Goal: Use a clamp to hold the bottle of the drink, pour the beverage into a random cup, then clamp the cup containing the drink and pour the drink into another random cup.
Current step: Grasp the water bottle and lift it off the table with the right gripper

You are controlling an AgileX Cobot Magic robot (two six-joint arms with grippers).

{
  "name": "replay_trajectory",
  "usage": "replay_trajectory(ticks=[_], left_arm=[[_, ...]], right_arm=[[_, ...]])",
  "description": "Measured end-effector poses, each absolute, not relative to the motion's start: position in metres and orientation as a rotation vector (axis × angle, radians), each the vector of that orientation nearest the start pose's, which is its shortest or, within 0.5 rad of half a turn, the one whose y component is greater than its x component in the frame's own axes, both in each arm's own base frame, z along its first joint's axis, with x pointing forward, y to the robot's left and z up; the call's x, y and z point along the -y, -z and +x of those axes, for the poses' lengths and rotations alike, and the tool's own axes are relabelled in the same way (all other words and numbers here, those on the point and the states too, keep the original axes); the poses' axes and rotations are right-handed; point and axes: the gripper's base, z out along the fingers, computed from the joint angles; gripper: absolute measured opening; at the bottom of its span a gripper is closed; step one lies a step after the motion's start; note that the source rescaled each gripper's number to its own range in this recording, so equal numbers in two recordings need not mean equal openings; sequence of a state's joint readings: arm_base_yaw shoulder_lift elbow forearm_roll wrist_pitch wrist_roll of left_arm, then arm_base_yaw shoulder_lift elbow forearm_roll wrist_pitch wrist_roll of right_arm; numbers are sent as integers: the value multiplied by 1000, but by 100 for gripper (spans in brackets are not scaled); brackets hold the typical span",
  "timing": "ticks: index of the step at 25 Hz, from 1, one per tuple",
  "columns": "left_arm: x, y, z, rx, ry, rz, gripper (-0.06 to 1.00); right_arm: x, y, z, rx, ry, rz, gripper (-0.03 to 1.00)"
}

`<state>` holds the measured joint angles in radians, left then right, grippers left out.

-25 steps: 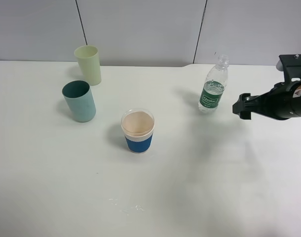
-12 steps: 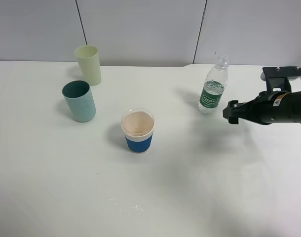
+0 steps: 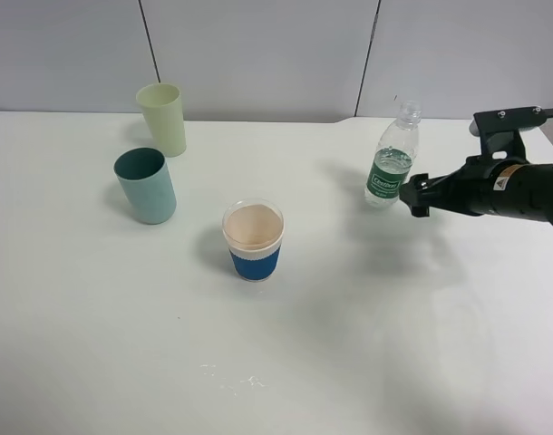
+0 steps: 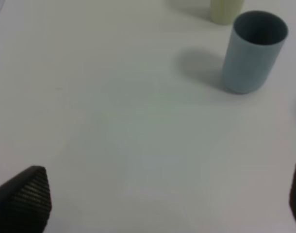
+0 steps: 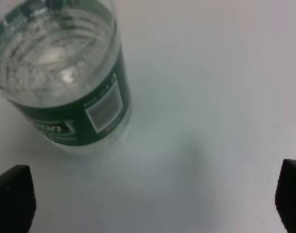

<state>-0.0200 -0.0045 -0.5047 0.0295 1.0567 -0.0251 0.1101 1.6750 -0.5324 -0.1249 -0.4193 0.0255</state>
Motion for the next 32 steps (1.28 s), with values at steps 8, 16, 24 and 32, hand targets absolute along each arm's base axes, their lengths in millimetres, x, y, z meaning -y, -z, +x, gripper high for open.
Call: replay_trajectory(ticks=[8, 16, 24, 32], left_arm=[[-2, -279, -6, -2031, -7, -7, 100], [-2, -279, -6, -2031, -7, -7, 100], [-2, -279, -6, -2031, -7, -7, 100], [-2, -279, -6, -2031, -7, -7, 100]], right_arm=[[-39, -145, 286, -2089, -82, -296, 100], [-48, -125, 291, -2050, -123, -426, 100], [-53, -109, 297, -1966, -171, -427, 99], [-53, -96, 301, -1895, -169, -408, 99]])
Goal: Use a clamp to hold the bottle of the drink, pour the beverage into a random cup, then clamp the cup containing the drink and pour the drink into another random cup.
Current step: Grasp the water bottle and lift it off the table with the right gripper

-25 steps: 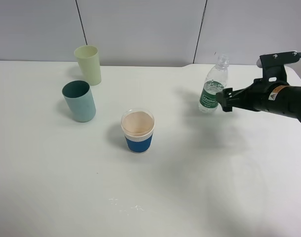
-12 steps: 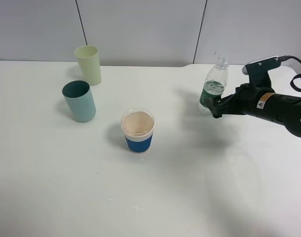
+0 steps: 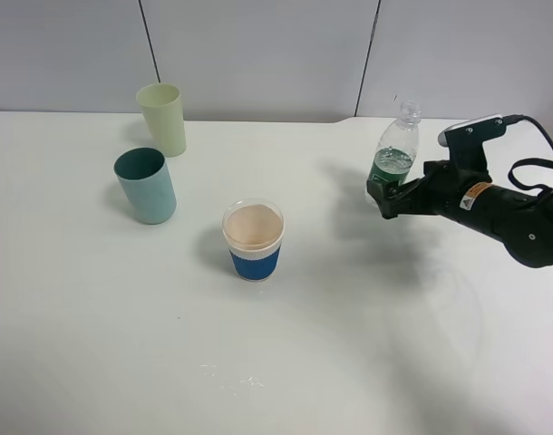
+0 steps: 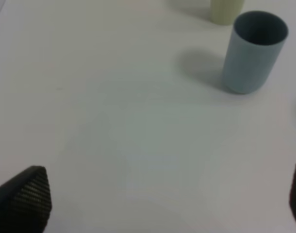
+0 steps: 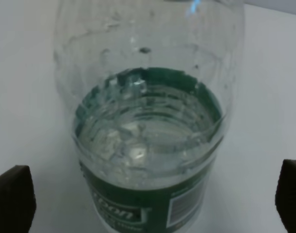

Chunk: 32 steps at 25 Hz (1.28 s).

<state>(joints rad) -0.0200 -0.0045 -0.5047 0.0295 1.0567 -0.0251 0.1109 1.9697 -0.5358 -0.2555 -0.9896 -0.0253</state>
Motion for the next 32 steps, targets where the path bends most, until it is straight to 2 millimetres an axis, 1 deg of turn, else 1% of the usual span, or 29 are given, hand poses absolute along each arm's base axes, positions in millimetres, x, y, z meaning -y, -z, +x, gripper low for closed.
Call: replay_trajectory(ticks=[5, 6, 9, 11, 18, 22, 24, 25, 27, 28, 29, 30, 32], left_arm=[[-2, -279, -6, -2031, -7, -7, 100], [-2, -279, -6, -2031, -7, -7, 100], [-2, -279, -6, -2031, -7, -7, 100], [-2, -279, -6, -2031, -7, -7, 100], [-2, -279, -6, -2031, -7, -7, 100], [-2, -279, -6, -2031, -7, -7, 100], [-2, -279, -6, -2031, -7, -7, 100], [-2, -279, -6, -2031, -7, -7, 100], [-2, -279, -6, -2031, -7, -7, 100], [-2, -279, -6, -2031, -7, -7, 100], [-2, -279, -6, -2031, -7, -7, 100], [-2, -279, -6, -2031, -7, -7, 100], [-2, -279, -6, -2031, -7, -7, 100]], right_arm=[[-52, -89, 303, -1874, -168, -380, 99], [-51, -89, 303, -1877, -162, -370, 97], [-50, -89, 305, -1872, -154, -356, 87], [-52, -93, 311, -1851, -155, -365, 84], [-57, -101, 327, -1812, -163, -419, 83], [-58, -101, 330, -1817, -168, -438, 81], [-59, -101, 330, -1827, -171, -447, 77], [-59, -100, 330, -1835, -170, -449, 71], [-58, -98, 330, -1851, -167, -452, 49], [-58, -97, 329, -1863, -167, -456, 30], [-58, -97, 329, -1871, -167, -459, 6], [-58, -96, 329, -1874, -167, -458, 0], [-58, -96, 329, -1884, -165, -459, 1]])
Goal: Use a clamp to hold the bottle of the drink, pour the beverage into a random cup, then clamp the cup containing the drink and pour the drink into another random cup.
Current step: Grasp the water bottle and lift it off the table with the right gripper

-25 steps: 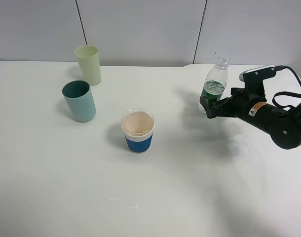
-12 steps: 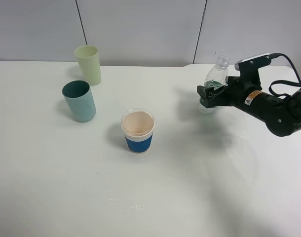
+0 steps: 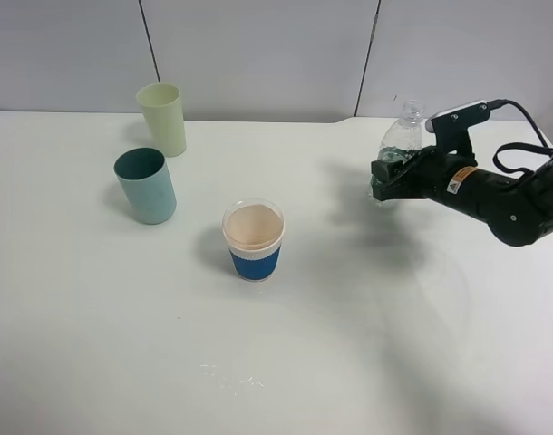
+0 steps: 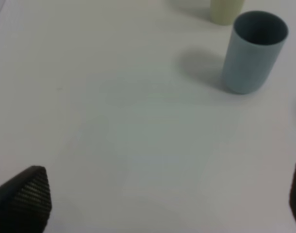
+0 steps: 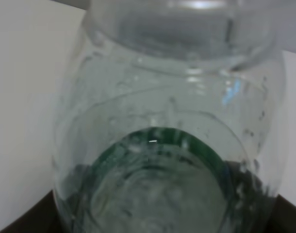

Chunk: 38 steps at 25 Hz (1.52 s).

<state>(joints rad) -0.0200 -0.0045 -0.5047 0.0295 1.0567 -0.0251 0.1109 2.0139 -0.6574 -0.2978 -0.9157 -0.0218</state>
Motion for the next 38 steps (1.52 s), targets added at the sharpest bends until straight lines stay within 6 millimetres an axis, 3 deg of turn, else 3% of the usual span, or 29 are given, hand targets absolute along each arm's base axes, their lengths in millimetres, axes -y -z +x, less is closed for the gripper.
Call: replay_trajectory(ticks=[9, 25, 31, 38], left_arm=[[-2, -279, -6, -2031, -7, -7, 100], [-2, -279, -6, -2031, -7, -7, 100], [-2, -279, -6, -2031, -7, -7, 100], [-2, -279, -6, -2031, -7, -7, 100]], right_arm=[[-61, -102, 327, -1893, -179, -513, 1], [-93, -140, 311, -1961, -166, -661, 1], [-114, -153, 316, -1988, -123, -780, 1], [-148, -173, 322, -1905, -101, -944, 1]])
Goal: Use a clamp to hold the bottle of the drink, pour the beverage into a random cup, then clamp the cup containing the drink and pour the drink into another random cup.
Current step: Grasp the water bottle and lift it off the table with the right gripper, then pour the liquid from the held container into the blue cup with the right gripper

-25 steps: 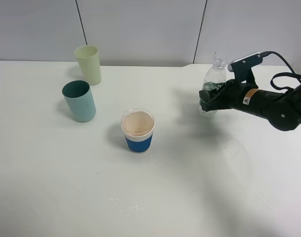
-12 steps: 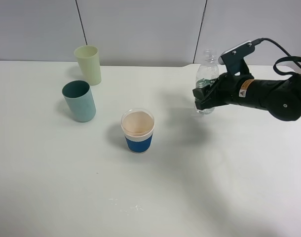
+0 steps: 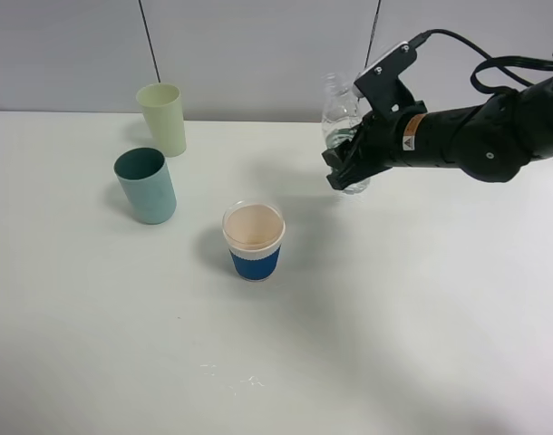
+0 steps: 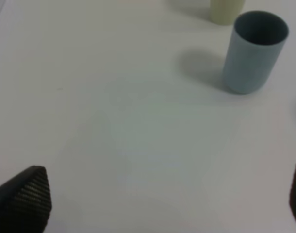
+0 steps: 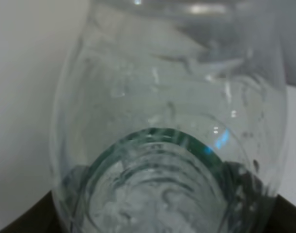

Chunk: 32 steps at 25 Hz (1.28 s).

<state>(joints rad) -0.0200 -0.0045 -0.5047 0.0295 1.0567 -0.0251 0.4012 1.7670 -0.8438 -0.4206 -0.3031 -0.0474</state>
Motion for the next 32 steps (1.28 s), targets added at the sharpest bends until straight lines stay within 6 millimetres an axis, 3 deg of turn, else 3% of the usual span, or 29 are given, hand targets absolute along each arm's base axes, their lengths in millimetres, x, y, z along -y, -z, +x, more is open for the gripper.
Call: replay_trajectory(ticks=[16, 32], left_arm=[[-2, -279, -6, -2031, -7, -7, 100], [-2, -279, -6, -2031, -7, -7, 100]], right_arm=[[-211, -204, 314, -1605, 68, -1428, 1], [-216, -204, 311, -1235, 327, -1789, 1]])
